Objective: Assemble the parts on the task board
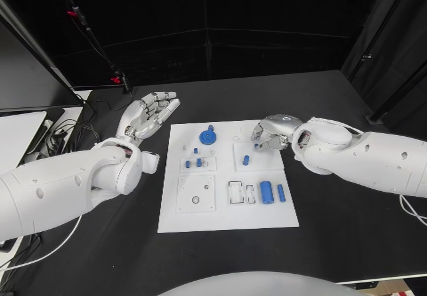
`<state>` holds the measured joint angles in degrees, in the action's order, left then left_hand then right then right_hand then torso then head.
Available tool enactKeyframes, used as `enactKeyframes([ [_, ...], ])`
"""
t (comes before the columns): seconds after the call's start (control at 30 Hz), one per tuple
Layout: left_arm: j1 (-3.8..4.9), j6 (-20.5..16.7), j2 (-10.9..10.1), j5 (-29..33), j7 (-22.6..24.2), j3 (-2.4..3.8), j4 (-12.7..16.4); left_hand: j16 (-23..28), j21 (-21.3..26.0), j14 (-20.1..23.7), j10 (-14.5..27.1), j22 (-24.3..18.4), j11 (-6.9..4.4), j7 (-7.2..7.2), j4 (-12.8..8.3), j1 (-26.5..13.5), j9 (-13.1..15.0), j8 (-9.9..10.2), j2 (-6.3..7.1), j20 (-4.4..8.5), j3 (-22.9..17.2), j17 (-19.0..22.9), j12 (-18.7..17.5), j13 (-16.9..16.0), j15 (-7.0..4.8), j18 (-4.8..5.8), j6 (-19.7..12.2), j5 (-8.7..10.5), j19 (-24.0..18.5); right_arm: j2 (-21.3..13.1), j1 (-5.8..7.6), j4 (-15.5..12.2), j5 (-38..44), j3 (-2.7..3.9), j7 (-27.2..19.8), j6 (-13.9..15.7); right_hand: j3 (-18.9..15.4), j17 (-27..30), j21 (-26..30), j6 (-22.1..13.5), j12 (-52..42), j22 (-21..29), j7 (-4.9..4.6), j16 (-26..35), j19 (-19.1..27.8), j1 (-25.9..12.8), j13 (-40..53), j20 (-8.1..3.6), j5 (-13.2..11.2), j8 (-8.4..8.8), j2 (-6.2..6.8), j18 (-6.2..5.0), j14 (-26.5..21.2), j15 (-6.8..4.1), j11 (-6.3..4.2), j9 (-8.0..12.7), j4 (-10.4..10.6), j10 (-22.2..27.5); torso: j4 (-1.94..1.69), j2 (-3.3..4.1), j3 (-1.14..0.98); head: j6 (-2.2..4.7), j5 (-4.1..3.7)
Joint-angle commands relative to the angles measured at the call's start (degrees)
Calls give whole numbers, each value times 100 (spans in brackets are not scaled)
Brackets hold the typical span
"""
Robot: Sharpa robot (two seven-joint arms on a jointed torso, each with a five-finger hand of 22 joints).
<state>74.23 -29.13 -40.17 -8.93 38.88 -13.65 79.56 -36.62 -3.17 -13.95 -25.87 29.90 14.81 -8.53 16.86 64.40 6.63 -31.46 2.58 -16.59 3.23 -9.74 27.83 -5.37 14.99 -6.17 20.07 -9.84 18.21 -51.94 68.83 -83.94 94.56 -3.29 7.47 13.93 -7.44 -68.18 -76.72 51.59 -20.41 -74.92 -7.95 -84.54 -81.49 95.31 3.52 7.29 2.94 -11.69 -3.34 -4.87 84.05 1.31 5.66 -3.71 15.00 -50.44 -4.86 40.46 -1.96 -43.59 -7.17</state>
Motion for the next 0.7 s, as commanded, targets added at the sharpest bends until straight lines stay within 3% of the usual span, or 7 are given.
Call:
enactKeyframes([
  [0.03, 7, 51, -4, 26, 896, 5, 11, -36, -21, 45, 49, 4, -4, -836, 2, -9, -6, -46, -88, -15, -44, 15, 44, 13, -11, 113, -31, -20, 52, 11, 6, 0, 214, 3, 298, -141, 50, -4, 27, 75, 27, -338, 8, 20, -4, 81, 7, -32, -25, 25, -15, 69, 189, -40, 1, -11, 24, -118, 4, -3, 3, -11, 3],
  [0.2, 7, 52, -5, 26, 874, 5, 4, -60, -24, 46, 55, 9, -4, -836, 1, -1, -9, -73, -121, -15, -45, 28, 73, 17, -11, 113, -39, -21, 66, 33, 1, 5, 321, 3, 394, -244, 87, -13, 30, 221, 76, -336, 49, 25, -10, 137, 1, -46, -25, 28, -13, 69, 194, -59, -31, -22, 75, -378, 3, -3, 0, -12, 3],
  [0.7, 7, 41, -18, 27, 832, 5, -14, -136, -38, 47, 75, 42, -3, -836, -6, 42, -21, -154, -219, -13, -42, 68, 161, 33, -16, 110, -65, -32, 122, 115, -27, 23, 371, 3, 448, -292, 122, 10, 63, 378, 368, -310, 37, 51, -7, 155, -7, -81, -25, 132, 0, 64, 195, -94, -73, -13, 149, -801, 3, 0, 1, -43, 22],
])
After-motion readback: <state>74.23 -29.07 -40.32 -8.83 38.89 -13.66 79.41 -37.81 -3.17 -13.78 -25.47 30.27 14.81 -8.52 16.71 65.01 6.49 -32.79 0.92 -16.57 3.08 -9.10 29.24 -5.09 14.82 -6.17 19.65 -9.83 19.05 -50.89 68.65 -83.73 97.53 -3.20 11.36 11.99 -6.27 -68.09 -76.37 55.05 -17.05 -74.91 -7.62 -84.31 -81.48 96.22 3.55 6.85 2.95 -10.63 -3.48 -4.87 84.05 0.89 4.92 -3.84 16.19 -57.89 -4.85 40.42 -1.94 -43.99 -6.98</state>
